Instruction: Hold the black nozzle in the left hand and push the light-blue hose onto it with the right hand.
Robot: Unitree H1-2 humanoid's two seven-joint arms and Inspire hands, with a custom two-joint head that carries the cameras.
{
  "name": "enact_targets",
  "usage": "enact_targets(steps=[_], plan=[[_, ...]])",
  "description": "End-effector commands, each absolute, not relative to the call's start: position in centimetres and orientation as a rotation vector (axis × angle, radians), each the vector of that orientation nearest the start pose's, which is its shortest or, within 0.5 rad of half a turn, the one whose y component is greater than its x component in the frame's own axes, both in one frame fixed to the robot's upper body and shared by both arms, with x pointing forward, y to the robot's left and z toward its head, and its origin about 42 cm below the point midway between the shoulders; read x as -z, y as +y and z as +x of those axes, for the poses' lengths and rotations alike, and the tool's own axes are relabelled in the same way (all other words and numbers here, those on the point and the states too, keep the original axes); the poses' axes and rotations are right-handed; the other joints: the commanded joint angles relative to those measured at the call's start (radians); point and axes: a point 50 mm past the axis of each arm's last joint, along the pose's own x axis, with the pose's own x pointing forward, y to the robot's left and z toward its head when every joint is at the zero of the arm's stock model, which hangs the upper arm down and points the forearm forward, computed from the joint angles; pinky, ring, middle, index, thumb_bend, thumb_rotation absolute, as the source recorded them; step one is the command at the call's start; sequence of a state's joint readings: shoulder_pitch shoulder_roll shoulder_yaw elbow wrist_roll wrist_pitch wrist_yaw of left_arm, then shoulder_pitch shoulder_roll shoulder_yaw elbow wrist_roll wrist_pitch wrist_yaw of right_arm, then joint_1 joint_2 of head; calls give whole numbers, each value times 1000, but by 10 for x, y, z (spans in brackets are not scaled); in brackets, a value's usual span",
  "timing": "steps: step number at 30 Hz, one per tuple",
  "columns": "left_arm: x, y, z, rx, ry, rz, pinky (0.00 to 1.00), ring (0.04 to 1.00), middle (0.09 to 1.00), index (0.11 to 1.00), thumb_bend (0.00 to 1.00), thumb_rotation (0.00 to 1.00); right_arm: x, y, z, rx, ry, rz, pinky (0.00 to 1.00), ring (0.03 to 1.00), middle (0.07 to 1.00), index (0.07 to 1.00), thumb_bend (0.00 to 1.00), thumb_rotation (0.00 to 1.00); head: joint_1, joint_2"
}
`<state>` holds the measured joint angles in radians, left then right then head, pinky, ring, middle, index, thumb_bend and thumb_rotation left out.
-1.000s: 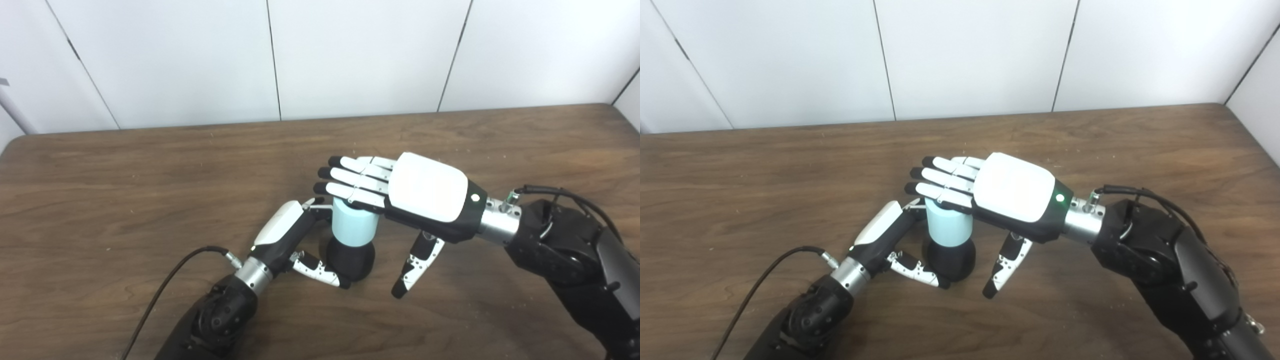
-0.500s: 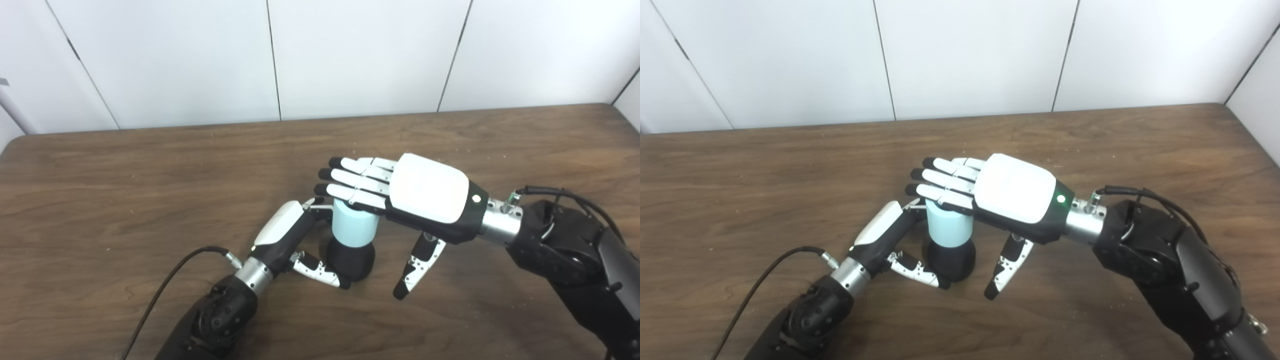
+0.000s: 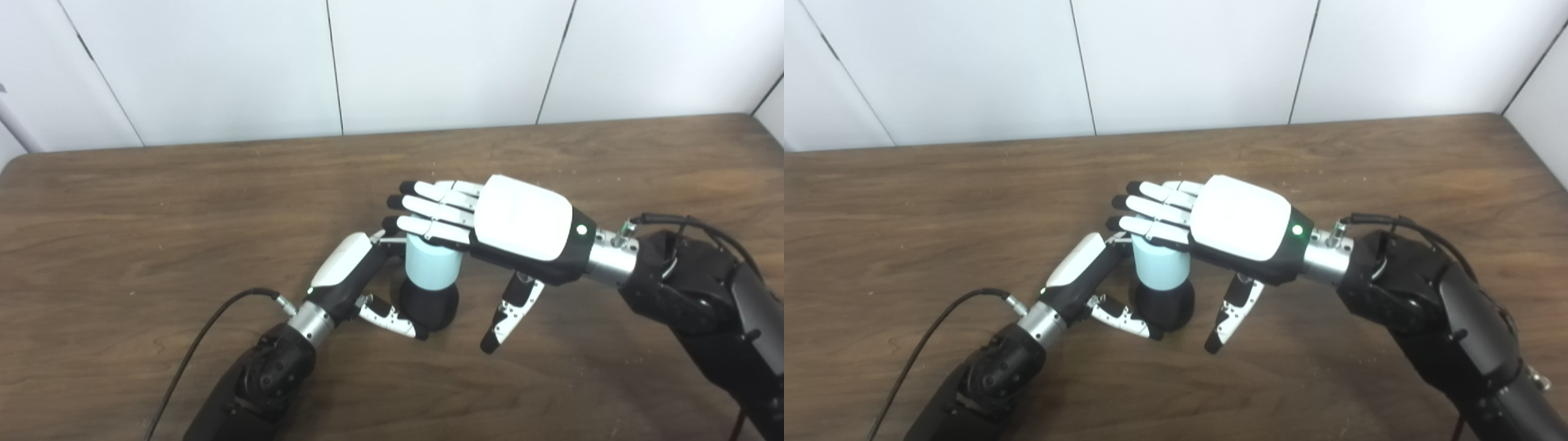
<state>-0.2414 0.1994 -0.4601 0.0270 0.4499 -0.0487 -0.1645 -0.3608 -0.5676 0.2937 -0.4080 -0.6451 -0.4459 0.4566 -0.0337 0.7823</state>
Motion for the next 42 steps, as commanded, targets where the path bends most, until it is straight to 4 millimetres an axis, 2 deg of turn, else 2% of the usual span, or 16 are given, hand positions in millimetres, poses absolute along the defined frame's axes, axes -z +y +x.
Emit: enact_targets(steps=[1, 42], plan=[[-113, 134, 313, 696, -142, 766, 950, 685, 498, 482, 524, 0, -285, -213, 301, -837, -948, -1445, 874, 992, 1000, 962, 937, 493, -1, 1], [-113, 136, 314, 703, -151, 767, 950, 704, 497, 482, 524, 0, -271, -217, 302, -829, -900, -1433, 859, 981, 1000, 951, 923, 485, -1, 6]])
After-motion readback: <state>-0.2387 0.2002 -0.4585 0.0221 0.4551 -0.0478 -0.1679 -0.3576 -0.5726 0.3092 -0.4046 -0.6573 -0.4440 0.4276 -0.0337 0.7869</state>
